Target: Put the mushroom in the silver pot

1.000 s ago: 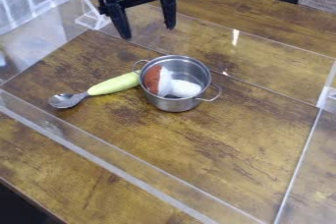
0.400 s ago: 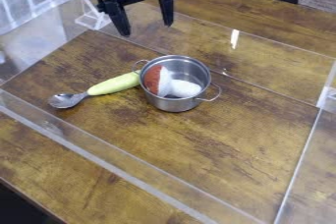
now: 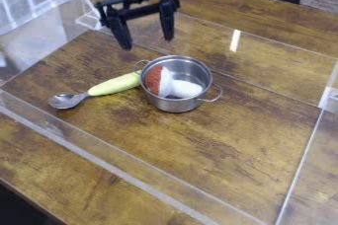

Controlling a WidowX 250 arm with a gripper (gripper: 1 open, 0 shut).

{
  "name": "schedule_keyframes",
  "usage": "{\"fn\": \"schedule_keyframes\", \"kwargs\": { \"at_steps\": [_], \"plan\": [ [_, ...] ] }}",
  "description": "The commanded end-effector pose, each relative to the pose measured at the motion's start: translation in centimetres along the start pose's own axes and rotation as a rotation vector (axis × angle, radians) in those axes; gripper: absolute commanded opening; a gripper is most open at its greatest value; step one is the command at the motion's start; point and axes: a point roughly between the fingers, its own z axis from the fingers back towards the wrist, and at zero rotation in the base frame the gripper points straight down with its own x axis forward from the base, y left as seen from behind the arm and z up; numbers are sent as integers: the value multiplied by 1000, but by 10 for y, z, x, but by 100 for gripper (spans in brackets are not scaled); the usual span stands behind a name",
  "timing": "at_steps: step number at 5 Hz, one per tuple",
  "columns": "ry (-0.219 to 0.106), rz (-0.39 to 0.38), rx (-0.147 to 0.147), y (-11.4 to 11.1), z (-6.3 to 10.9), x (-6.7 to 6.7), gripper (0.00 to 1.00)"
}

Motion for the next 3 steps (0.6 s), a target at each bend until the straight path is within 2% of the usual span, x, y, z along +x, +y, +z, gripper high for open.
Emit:
{"fn": "schedule_keyframes", "kwargs": {
  "at_steps": [1, 2, 3],
  "plan": [
    [-36, -52, -29, -14, 6, -8, 100],
    [-56, -2, -30, -16, 8, -1, 100],
    [-85, 44, -31, -17, 17, 5, 100]
  ]
}}
